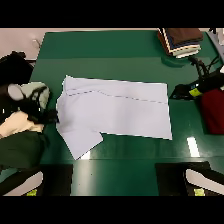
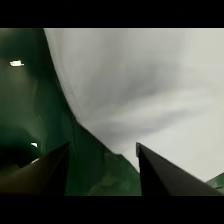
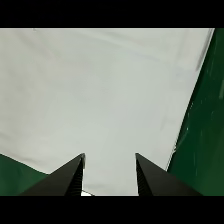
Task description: Fold the shirts.
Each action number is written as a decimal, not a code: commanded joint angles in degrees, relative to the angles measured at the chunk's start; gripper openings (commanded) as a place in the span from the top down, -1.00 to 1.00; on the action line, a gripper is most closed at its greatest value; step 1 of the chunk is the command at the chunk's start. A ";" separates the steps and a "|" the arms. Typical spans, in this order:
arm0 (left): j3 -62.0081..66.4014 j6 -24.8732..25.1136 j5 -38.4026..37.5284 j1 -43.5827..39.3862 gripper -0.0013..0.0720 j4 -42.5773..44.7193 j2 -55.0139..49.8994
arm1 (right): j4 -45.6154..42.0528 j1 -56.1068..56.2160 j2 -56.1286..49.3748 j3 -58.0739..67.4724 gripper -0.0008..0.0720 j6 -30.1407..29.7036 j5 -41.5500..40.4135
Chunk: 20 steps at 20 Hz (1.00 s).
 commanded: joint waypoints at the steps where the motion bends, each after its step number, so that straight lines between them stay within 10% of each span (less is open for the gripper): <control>1: -14.25 -1.68 2.64 0.02 -0.36 -3.39 9.11 | 0.07 2.14 3.65 -3.65 -0.05 -0.11 -1.70; 10: -18.95 0.76 16.63 0.02 -0.33 -16.68 9.60 | -0.11 3.76 3.58 -3.69 -0.06 -0.04 0.87; 13: -18.82 0.98 15.78 0.02 0.89 -16.68 9.60 | -0.15 0.94 3.76 -4.09 -0.06 -0.11 3.10; 20: -16.87 3.34 11.50 0.02 0.91 -16.74 9.62 | -2.86 -16.81 8.66 -27.76 -0.31 -0.57 1.92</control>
